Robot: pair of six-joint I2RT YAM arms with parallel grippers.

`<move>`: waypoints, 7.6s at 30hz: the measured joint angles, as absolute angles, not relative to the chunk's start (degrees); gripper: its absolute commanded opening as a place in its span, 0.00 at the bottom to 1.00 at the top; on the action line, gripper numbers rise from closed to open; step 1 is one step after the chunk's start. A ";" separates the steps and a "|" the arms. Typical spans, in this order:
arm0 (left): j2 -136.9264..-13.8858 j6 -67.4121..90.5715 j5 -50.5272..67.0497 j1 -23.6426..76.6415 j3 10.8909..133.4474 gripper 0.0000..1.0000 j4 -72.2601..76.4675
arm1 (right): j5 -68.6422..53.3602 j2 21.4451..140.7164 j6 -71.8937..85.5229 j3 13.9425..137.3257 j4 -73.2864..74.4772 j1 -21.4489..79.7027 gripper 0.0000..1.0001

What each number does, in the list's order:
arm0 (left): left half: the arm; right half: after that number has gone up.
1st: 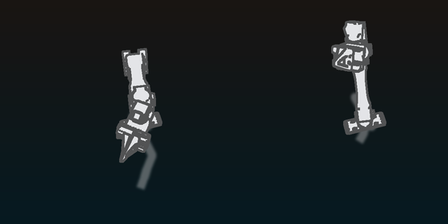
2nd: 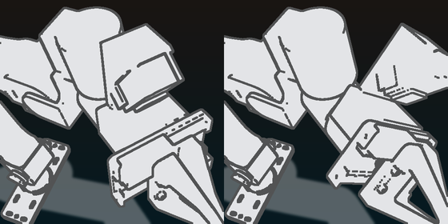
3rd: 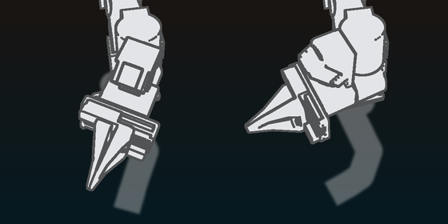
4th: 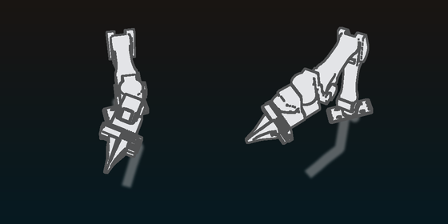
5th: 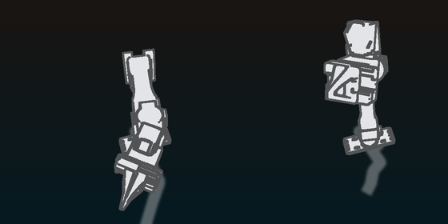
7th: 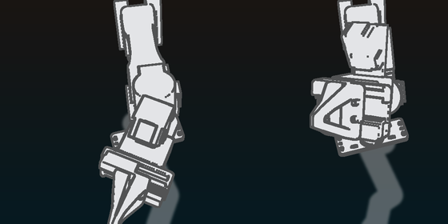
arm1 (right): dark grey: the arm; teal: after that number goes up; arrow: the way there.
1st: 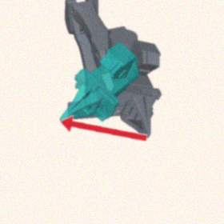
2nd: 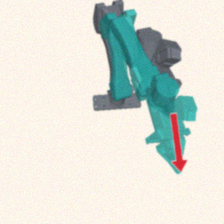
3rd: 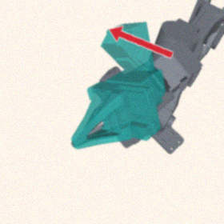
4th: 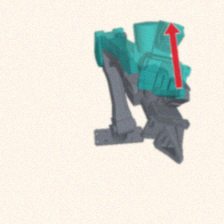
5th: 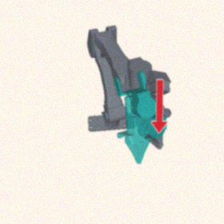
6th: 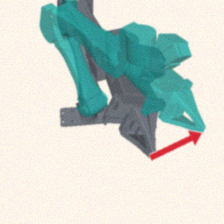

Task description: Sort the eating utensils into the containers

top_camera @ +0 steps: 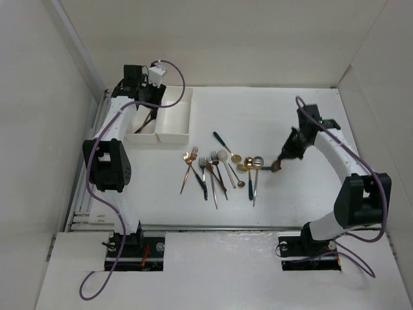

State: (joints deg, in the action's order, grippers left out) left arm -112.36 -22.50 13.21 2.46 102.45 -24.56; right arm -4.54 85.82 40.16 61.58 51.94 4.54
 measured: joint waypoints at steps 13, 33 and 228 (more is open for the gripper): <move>-101.27 -79.09 42.15 10.37 102.89 0.80 -25.76 | -46.68 104.97 14.92 104.38 50.87 11.90 0.00; -91.55 -113.14 49.30 23.22 68.01 0.63 2.72 | -59.79 116.77 16.49 112.64 52.62 24.71 0.00; -118.43 -9.21 -3.77 1.67 102.96 0.60 -28.18 | -0.25 86.70 29.61 74.24 5.96 22.33 1.00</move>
State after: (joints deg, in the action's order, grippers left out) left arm -118.43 -9.21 -3.77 1.67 102.96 -28.18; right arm -0.25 86.70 29.61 74.24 5.96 22.33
